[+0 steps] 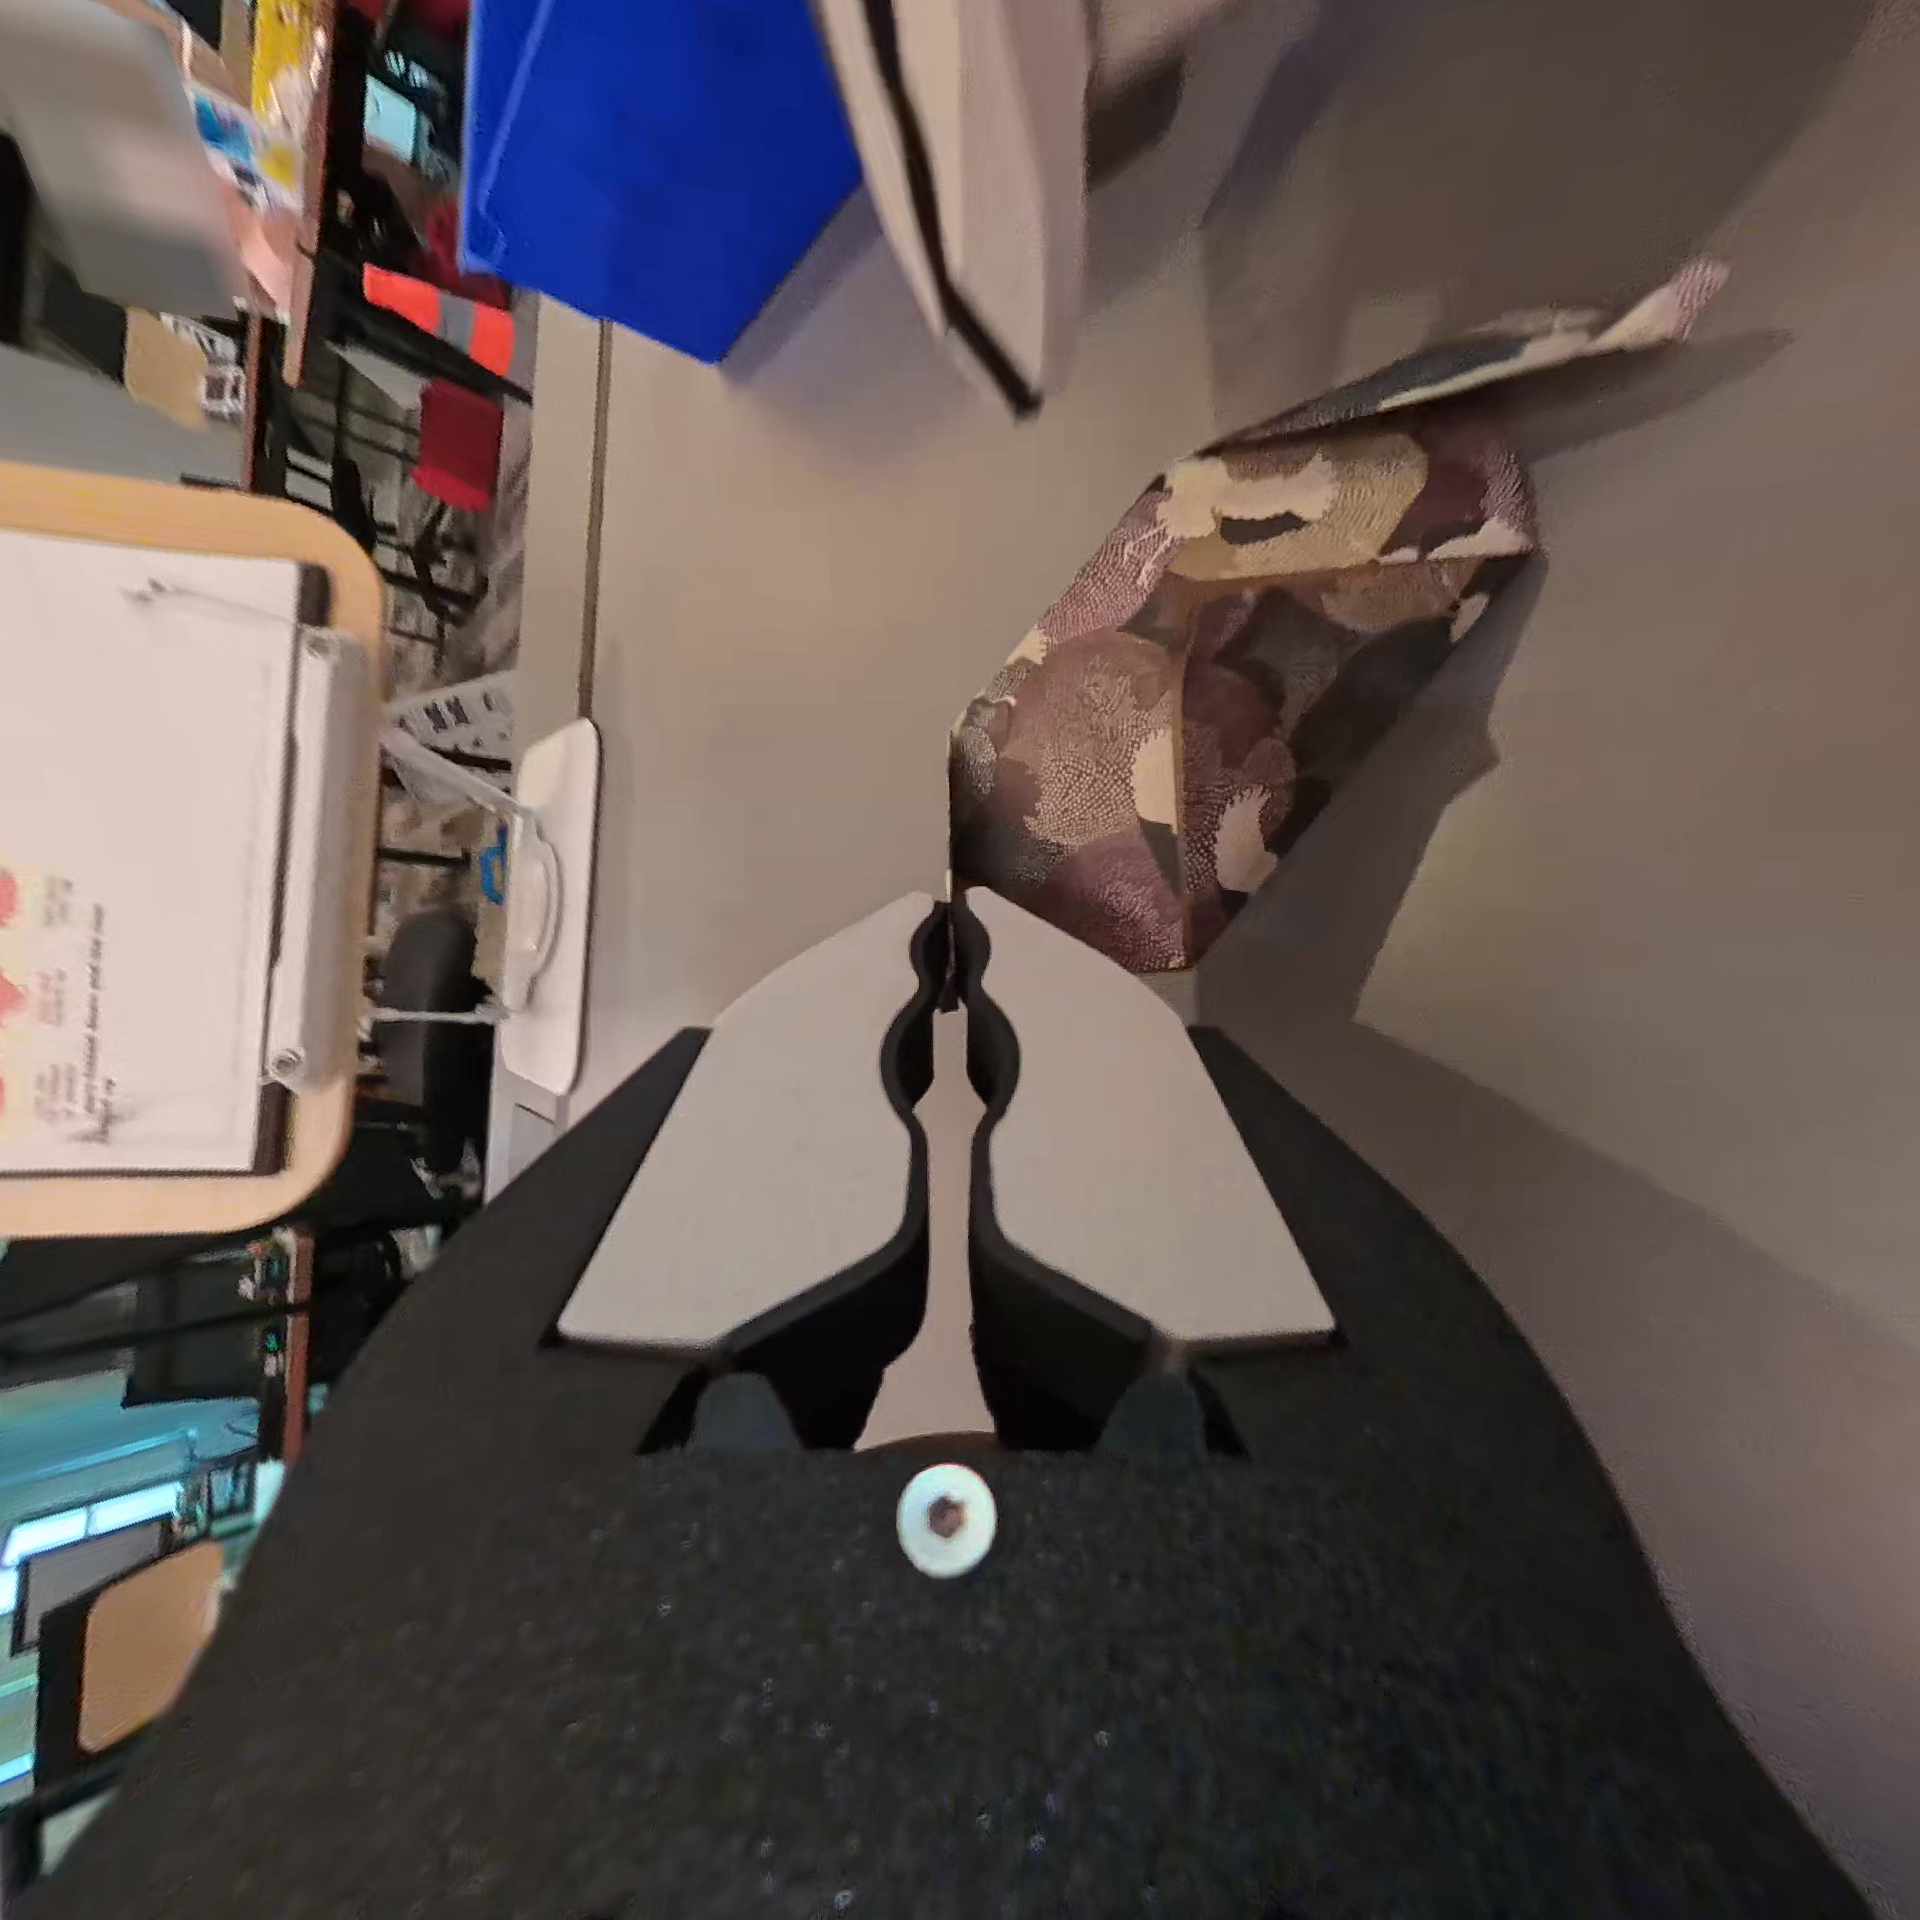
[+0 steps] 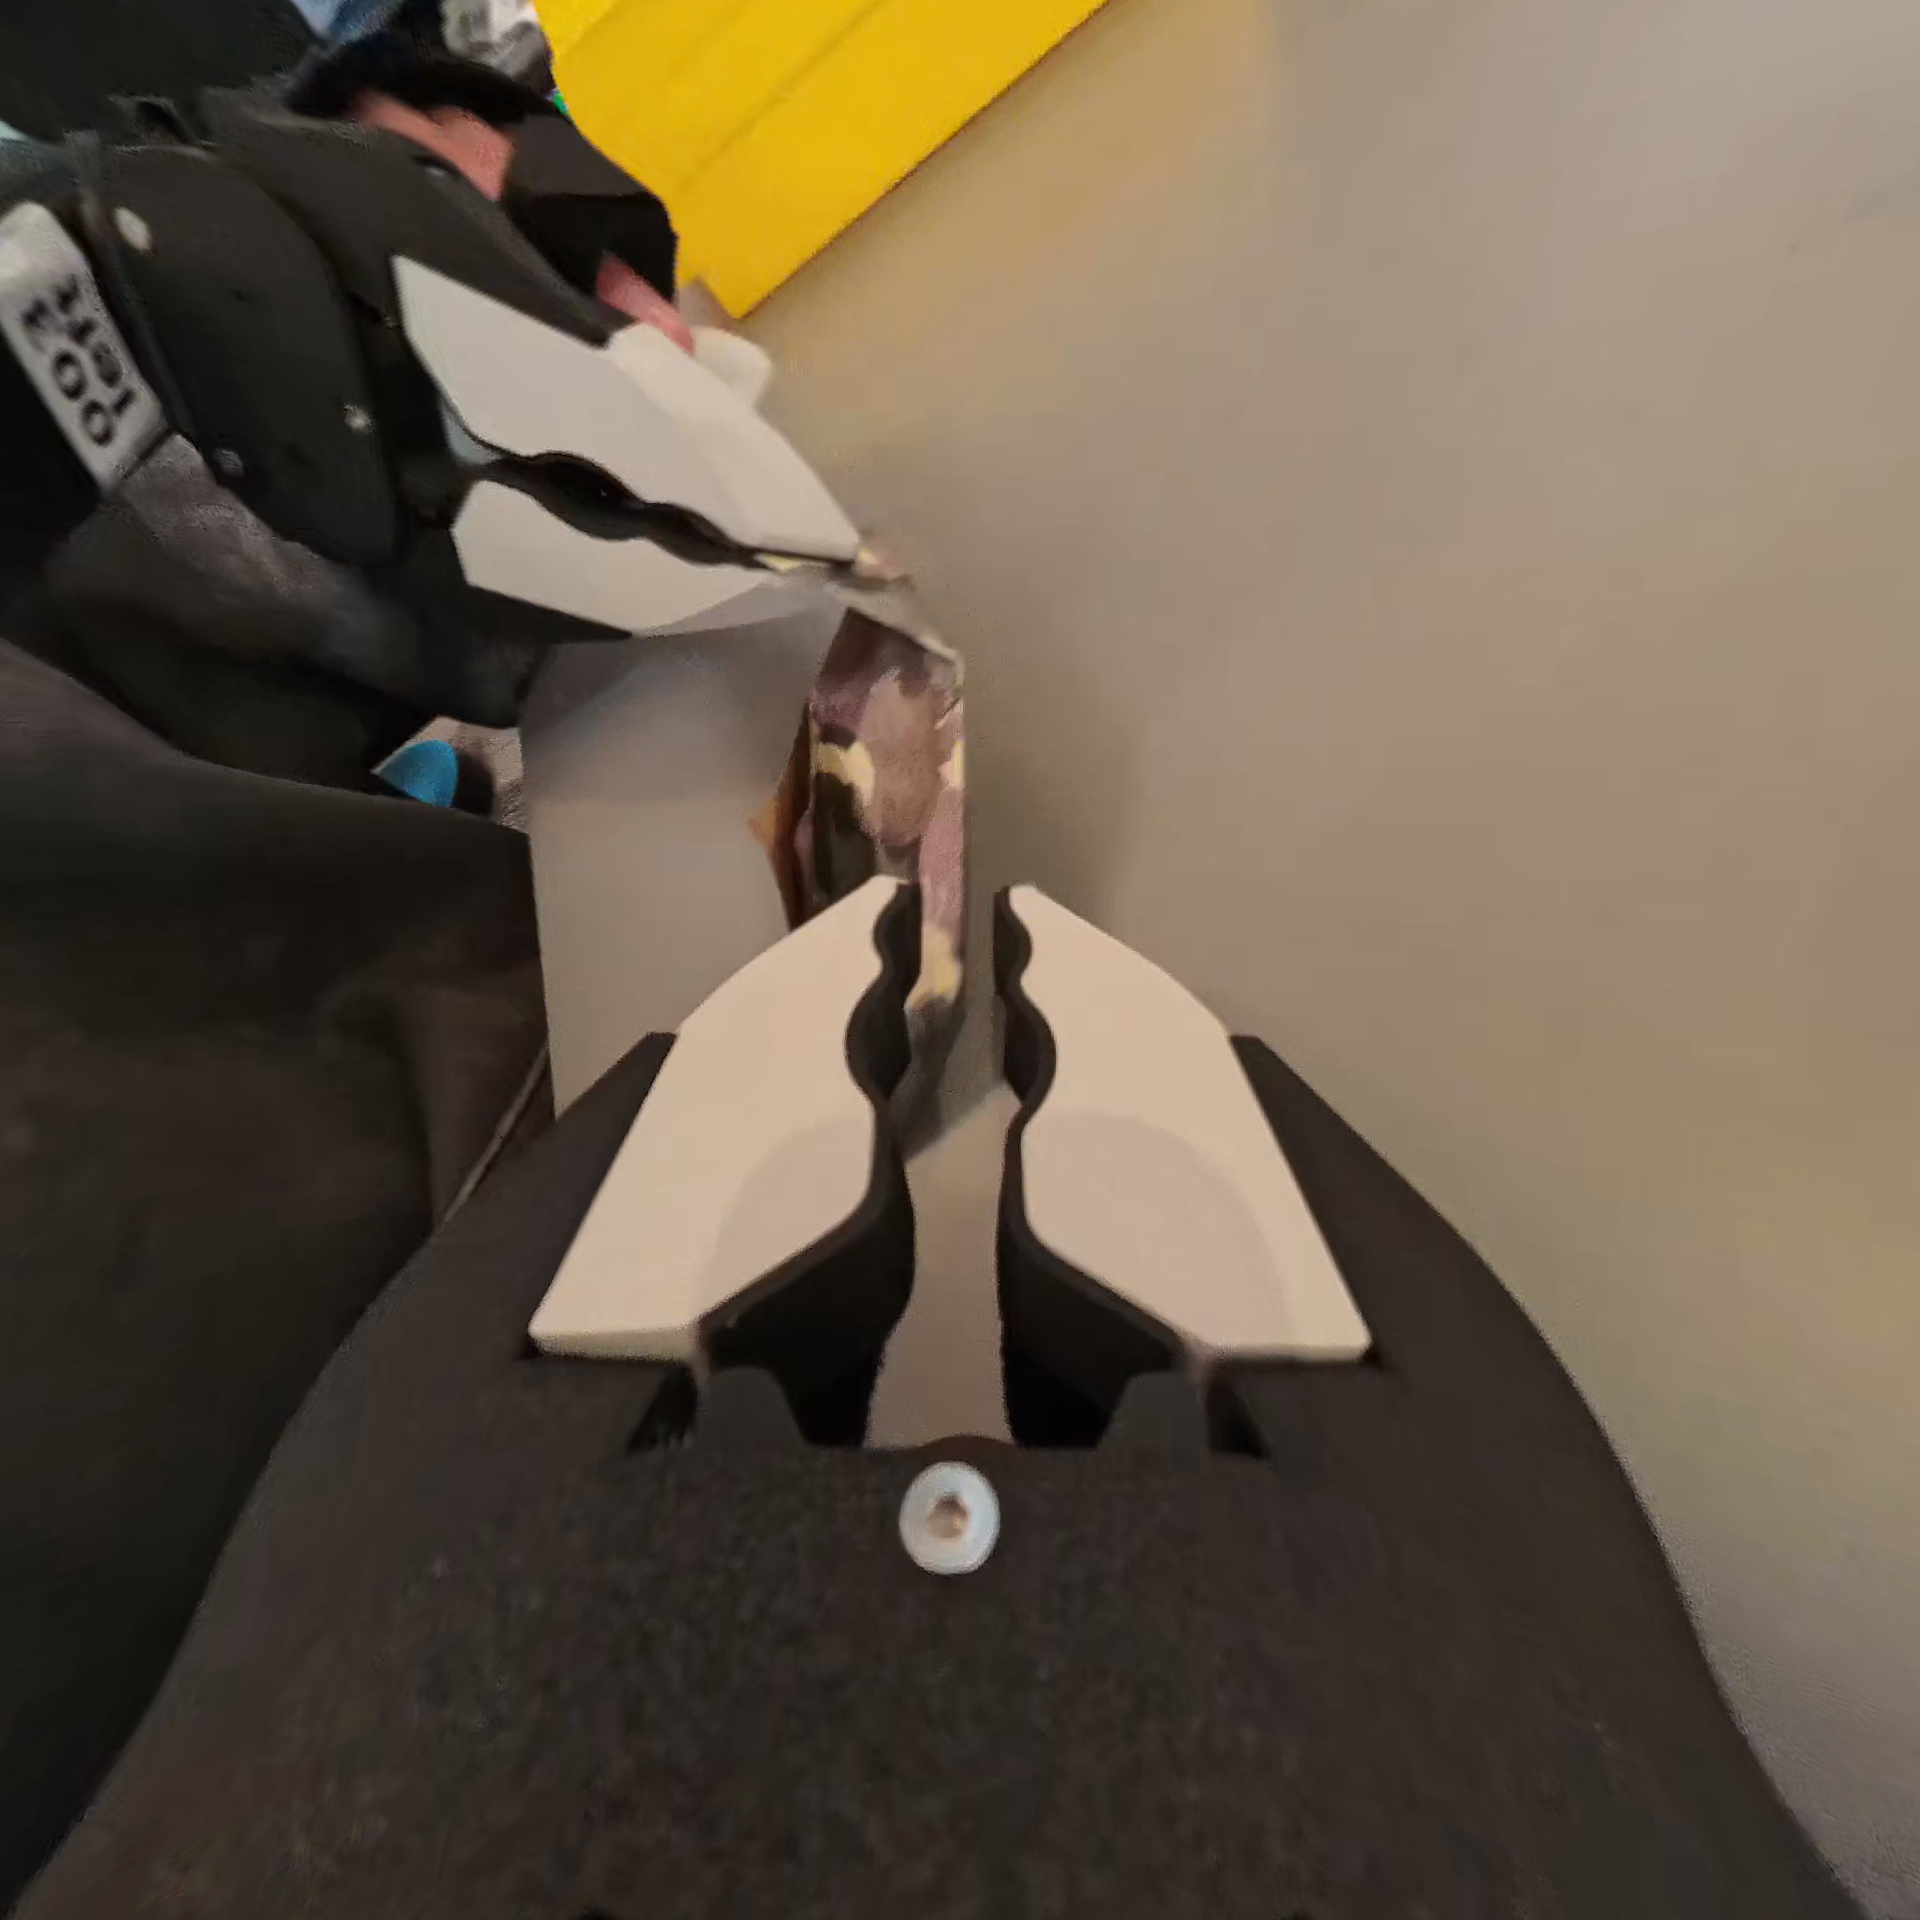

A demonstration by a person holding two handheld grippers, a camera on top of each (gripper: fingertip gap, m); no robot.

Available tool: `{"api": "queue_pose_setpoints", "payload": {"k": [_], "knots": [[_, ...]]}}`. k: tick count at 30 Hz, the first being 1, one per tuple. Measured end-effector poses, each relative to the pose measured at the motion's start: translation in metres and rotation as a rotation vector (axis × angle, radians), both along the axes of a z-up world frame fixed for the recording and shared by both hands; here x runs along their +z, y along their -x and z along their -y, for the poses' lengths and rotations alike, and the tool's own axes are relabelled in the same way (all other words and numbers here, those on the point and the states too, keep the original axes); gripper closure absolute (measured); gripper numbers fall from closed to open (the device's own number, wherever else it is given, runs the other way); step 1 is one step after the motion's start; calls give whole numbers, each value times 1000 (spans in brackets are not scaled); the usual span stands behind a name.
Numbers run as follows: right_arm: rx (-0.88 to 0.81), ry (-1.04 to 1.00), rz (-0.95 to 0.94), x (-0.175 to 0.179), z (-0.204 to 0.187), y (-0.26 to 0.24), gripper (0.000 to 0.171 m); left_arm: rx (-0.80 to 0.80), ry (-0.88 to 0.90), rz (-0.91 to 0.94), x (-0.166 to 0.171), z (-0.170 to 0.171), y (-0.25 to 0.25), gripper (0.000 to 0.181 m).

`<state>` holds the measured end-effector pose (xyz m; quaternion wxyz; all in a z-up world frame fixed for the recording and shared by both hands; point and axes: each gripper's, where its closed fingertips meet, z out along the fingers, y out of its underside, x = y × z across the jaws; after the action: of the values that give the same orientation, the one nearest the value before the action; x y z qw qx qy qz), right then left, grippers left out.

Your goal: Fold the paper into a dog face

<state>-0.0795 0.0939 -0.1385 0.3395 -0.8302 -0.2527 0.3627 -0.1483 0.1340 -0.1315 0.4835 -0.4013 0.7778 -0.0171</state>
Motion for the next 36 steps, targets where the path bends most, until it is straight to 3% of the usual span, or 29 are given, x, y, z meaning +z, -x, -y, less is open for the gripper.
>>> {"api": "queue_pose_setpoints", "payload": {"k": [5,7,8,10,12,15,18,20,22,24,29,31,36], "knots": [[162,66,9,-8,-3,27,155,-49,-29,44,21,5,-4,181],[168,46,67,-14,-5,29,171,-46,-8,58,21,5,-4,181],[160,44,72,-14,-6,29,171,-40,7,58,19,6,-3,181],[126,47,81,-9,-5,24,171,6,32,68,16,1,2,167],[27,6,91,10,-7,8,171,98,130,97,12,-4,13,149],[-161,-112,91,69,-5,-35,171,302,430,153,-1,-8,32,130],[-456,-224,158,127,-4,-130,171,432,796,221,-16,9,37,122],[-676,-194,198,139,-4,-215,171,424,991,304,-14,24,30,122],[-846,-58,245,119,-5,-293,171,402,1089,346,-10,34,24,123],[-912,51,181,95,-13,-336,171,381,1081,329,-7,38,22,122],[-776,223,-177,65,-43,-322,171,367,1091,343,-2,38,26,122],[-774,286,-90,42,-45,-322,171,369,1108,350,-2,38,28,122],[-873,338,353,-3,-40,-363,171,371,1062,318,-8,39,30,122]]}}
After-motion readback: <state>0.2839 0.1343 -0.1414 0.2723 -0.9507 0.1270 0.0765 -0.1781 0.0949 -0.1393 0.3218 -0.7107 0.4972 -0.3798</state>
